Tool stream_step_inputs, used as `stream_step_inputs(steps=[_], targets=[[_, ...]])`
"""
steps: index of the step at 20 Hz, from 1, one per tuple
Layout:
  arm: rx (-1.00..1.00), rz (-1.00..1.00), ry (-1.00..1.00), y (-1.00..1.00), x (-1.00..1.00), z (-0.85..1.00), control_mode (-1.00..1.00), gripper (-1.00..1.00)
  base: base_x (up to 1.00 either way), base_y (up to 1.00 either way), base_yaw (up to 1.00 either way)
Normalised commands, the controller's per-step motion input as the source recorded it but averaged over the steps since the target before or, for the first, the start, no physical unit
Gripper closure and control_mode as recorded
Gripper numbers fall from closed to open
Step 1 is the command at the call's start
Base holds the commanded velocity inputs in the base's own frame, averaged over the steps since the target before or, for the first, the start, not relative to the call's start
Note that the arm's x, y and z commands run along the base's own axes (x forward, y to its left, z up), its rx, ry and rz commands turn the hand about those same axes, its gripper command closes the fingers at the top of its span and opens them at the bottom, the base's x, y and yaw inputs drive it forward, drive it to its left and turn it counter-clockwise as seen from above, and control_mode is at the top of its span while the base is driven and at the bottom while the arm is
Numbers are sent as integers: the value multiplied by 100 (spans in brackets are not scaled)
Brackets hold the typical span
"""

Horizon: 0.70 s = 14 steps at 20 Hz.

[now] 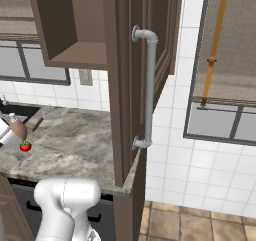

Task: Open the cabinet. Pick the soap dispenser and place it next to the sink. Then close the cabinet.

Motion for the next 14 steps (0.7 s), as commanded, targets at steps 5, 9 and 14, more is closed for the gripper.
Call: stream_step_inputs(steps=[5, 9, 14], targets=[[6, -19, 0, -49, -40, 29, -100, -100, 0, 0, 0], [10, -25, 0, -50, -37, 35, -100, -100, 0, 0, 0], [10, -20, 0, -49, -41, 29, -100, -100, 0, 0, 0]])
